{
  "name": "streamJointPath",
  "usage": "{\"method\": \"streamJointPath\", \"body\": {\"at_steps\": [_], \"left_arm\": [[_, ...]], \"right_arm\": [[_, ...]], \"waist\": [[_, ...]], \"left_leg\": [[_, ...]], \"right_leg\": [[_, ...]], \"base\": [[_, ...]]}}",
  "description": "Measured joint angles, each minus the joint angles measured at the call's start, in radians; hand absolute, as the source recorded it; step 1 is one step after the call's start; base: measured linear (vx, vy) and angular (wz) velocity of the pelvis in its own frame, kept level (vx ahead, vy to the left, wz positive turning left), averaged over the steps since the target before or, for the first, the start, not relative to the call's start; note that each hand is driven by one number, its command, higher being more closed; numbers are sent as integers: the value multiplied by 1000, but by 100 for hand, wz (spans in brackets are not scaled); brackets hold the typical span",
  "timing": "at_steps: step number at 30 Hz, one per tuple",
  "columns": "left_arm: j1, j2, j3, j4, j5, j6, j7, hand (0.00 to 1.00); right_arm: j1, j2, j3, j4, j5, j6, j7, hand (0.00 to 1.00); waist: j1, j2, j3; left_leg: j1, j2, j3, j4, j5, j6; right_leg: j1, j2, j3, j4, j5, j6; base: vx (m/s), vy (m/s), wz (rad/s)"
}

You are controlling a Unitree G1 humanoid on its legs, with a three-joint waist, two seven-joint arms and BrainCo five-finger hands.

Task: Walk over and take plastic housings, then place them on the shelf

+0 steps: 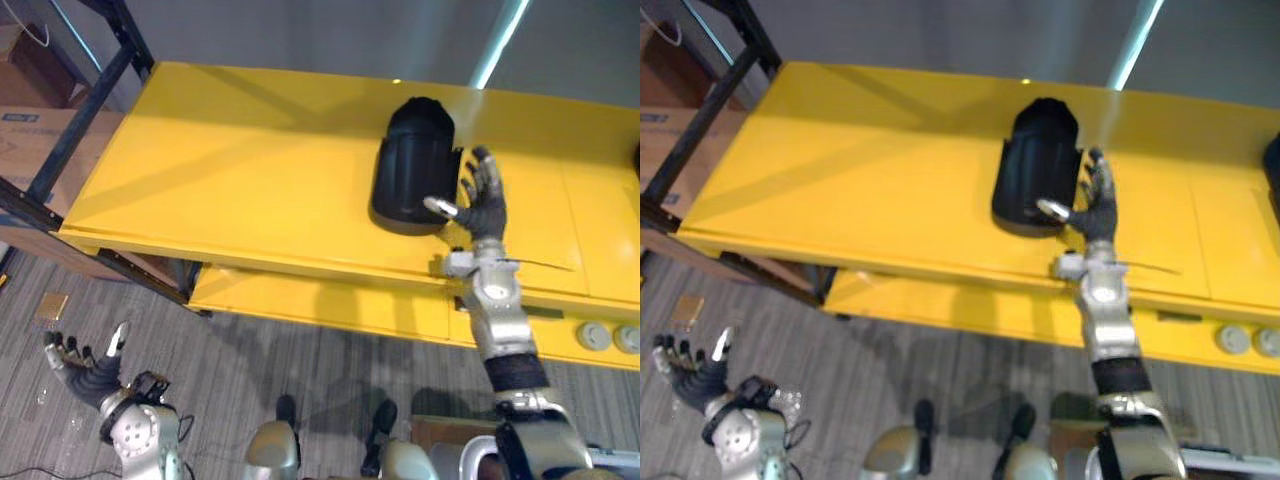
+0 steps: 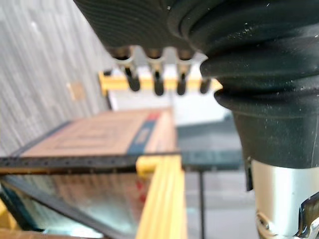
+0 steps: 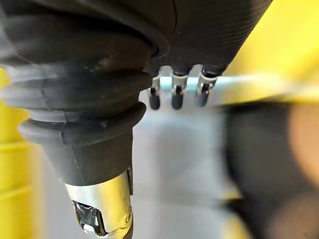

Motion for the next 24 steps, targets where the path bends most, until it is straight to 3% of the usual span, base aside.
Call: {"method": "streamJointPath", "body": {"at_steps": [5, 13, 19, 24], "left_arm": [[-1, -4, 3, 1, -1, -2, -29, 0], [-1, -5, 5, 0, -1, -2, -46, 0], [3, -5, 4, 1, -1, -2, -56, 0], [7, -4, 3, 1, -1, -2, -57, 0]], "right_arm": [[-21, 9, 75, -80, -50, 1, 37, 0], [-4, 7, 172, -155, -159, 87, 91, 0], [75, 2, 254, -110, -360, 111, 19, 0], [94, -19, 257, -74, -413, 128, -18, 0]], "waist": [[0, -16, 8], [0, -18, 7], [0, -23, 4], [1, -35, -2]], "left_leg": [[-7, -2, 1, 2, -1, 1], [-23, -3, -1, 18, -11, 5], [-31, -7, -2, 20, -14, 8], [-33, -6, 0, 20, -16, 8]], "right_leg": [[-7, -1, 0, 0, 0, 0], [-15, -3, 0, 0, 1, 2], [-19, -3, -1, 0, 1, 2], [-23, -3, -1, 0, 1, 2]], "base": [[0, 0, 0], [1, 3, 0], [-2, 3, 1], [0, 0, 0]]}}
